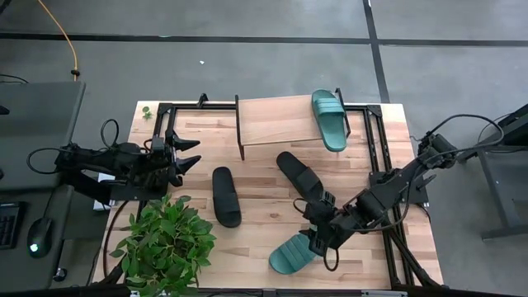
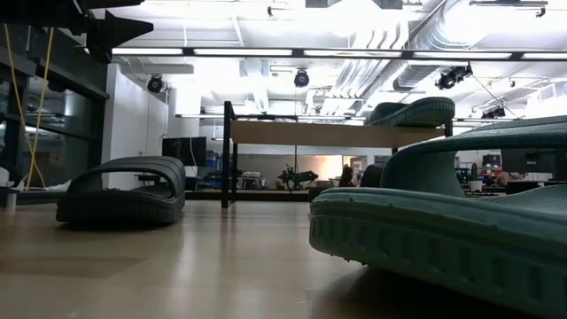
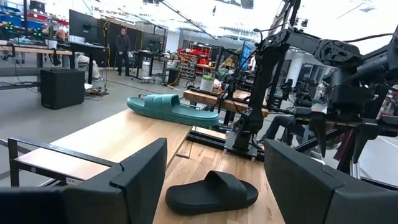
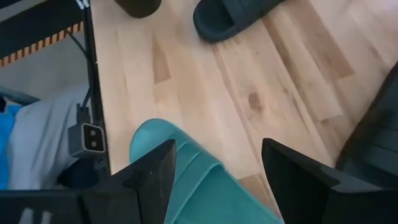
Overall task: Pick and place slides into the shelf
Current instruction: Put the green slipper on the shelf
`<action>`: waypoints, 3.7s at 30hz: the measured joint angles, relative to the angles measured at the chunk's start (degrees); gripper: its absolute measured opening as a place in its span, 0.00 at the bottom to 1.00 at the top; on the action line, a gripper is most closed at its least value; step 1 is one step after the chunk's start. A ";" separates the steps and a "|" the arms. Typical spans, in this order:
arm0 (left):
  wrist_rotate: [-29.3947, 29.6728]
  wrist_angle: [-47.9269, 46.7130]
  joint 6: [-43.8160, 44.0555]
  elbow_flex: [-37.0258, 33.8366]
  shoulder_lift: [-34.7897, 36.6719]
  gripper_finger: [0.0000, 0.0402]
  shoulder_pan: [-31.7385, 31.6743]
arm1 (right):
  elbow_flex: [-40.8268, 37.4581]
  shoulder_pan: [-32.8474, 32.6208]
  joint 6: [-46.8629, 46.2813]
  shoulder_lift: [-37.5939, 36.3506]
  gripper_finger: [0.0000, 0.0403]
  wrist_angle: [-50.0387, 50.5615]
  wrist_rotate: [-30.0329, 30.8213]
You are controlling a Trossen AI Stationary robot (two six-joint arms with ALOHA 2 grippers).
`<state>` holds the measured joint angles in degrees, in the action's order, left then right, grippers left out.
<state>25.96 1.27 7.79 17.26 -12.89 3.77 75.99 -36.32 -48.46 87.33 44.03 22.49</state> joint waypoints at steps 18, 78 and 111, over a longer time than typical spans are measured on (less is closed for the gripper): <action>0.00 -1.11 0.02 0.00 -0.02 0.62 -0.02 | 0.00 -1.94 -0.73 4.20 0.56 0.28 5.96; -3.06 -1.99 3.14 0.00 -0.01 0.62 0.00 | 0.00 -12.89 -24.51 17.51 0.56 -0.55 22.81; -3.04 -3.19 3.63 0.02 -0.02 0.62 0.00 | -0.01 -18.46 -40.66 27.17 0.56 -4.25 22.39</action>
<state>22.92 -1.92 11.42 17.28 -12.91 3.77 75.98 -54.78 -89.12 114.50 39.78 44.88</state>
